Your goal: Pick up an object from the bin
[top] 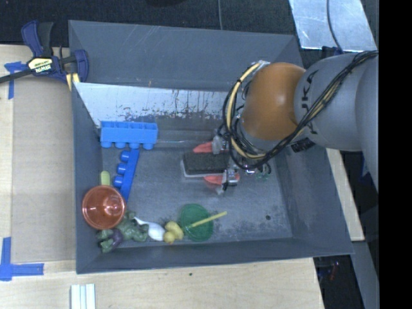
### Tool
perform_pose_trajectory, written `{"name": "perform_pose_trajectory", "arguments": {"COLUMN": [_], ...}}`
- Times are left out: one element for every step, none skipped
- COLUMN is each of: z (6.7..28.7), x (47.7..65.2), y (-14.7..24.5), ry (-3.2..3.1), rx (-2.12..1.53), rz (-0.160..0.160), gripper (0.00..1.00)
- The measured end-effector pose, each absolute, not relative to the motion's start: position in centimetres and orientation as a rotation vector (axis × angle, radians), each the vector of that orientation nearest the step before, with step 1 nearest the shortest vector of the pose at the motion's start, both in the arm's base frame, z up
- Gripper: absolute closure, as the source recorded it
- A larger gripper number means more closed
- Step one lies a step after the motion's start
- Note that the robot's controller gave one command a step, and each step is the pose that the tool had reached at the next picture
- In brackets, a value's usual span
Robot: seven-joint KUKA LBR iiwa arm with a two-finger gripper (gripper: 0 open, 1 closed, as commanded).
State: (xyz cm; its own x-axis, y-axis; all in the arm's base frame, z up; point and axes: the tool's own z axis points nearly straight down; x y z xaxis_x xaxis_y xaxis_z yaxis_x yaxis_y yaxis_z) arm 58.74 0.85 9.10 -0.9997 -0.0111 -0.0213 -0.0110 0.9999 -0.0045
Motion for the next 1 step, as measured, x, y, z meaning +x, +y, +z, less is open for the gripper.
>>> {"name": "perform_pose_trajectory", "arguments": {"z": [7.08], "x": [60.63], "y": [-2.76], "ry": [3.117], "rx": [-0.124], "rz": [-0.006], "gripper": [1.0]}}
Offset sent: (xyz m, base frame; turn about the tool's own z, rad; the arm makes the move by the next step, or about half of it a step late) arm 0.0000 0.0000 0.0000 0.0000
